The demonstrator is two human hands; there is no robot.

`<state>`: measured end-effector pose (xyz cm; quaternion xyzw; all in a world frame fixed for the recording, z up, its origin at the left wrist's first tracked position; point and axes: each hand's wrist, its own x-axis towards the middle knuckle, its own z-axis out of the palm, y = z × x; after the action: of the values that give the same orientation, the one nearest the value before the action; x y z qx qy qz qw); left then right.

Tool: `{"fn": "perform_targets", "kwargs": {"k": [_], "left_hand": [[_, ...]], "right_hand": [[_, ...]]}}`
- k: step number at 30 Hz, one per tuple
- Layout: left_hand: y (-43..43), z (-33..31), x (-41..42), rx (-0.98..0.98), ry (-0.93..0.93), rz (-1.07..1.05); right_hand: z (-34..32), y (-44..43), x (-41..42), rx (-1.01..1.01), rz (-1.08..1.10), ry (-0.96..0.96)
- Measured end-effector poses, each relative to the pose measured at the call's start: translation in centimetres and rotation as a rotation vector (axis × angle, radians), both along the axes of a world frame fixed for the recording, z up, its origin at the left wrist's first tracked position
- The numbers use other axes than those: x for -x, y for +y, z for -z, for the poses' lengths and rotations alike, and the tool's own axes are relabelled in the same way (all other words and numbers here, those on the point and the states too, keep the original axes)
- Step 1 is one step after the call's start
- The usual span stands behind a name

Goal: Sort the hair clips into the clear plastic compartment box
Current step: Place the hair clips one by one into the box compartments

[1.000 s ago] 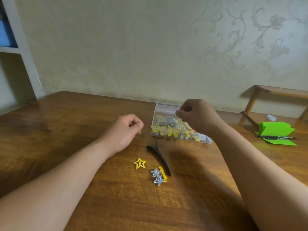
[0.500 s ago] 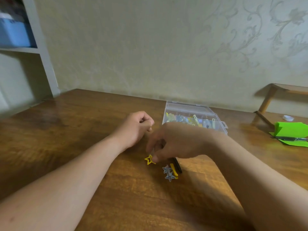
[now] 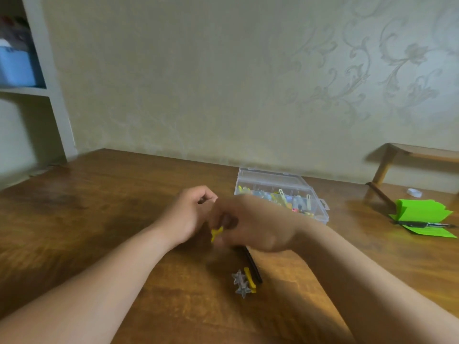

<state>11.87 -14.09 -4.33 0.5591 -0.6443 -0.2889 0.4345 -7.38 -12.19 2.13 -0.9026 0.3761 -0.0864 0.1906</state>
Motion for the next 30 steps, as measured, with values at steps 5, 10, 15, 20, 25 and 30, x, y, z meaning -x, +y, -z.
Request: {"fn": "perform_targets", "kwargs": {"k": [5, 10, 15, 20, 25, 30], "left_hand": [[0.4, -0.2, 0.2, -0.016, -0.097, -0.027], [0.4, -0.2, 0.3, -0.027, -0.109, -0.021], [0.4, -0.3, 0.3, -0.023, -0.108, -0.024], [0.4, -0.2, 0.3, -0.027, -0.124, -0.024], [0.5, -0.4, 0.3, -0.026, -0.109, -0.032], [0.6, -0.4, 0.4, -0.033, -0.121, -0.043]], "right_hand": [[-0.3, -4.8, 5.1, 0.19, 0.407, -0.387], [1.9, -6.8, 8.1, 0.195, 0.564, -0.347], [2.8, -6.6, 5.1, 0.219, 0.498, -0.238], [3.1, -7.0, 4.5, 0.206, 0.508, -0.185], [1.2, -5.8, 5.3, 0.196, 0.464, -0.269], [-0.9, -3.2, 4.5, 0.069, 0.254, -0.125]]}}
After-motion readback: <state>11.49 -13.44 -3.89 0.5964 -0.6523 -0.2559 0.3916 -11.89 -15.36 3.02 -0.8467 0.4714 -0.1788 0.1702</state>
